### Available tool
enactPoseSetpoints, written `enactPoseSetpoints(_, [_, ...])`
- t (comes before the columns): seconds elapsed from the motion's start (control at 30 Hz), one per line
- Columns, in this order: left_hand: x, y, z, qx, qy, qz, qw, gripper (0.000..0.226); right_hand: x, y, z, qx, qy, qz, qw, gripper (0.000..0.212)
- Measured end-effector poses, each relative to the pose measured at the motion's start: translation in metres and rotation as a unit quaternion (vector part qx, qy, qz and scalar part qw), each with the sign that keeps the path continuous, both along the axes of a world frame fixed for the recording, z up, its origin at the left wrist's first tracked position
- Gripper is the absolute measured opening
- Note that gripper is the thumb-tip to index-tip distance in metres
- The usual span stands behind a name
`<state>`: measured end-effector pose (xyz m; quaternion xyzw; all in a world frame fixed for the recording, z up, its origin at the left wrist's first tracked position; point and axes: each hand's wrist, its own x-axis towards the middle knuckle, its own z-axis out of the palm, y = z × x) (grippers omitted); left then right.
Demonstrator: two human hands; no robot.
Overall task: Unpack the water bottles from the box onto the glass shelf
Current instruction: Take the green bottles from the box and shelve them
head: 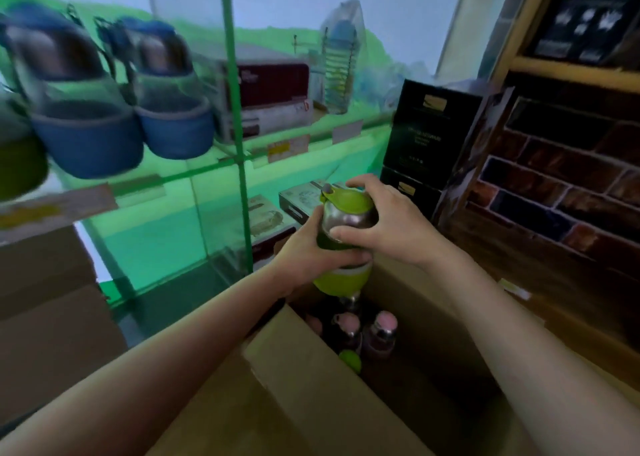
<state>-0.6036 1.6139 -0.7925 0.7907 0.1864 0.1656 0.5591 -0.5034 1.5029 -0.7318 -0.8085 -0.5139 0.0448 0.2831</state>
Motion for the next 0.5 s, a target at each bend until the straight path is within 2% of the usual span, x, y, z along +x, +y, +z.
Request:
enactPoseSetpoints(0.1, [-0.038,0.015,0.038,0.026,-0.027,0.050,0.998,0.077,-0.029,0.015,0.038,0.042,0.014,0.049,0.998,0.076])
enactPoseSetpoints(0.17, [-0.071,0.023,0.063,0.038,-0.027,0.090,0.995,0.087,-0.051,0.027,0.059,0.061,0.007,0.089,0.994,0.076])
enactPoseSetpoints(0.23, [-0.107,0.032,0.084,0.042,-0.040,0.111,0.992,0.086,-0.076,0.041,0.078,0.079,0.009,0.131,0.988,0.071])
enactPoseSetpoints(0.37, [-0.176,0.042,0.124,0.050,-0.091,0.146,0.984,0.071,-0.125,0.071,0.108,0.102,0.023,0.216,0.971,0.058])
enactPoseSetpoints(0.5, [-0.241,0.058,0.159,0.086,-0.111,0.199,0.970,0.078,-0.178,0.108,0.133,0.140,0.041,0.282,0.948,0.052])
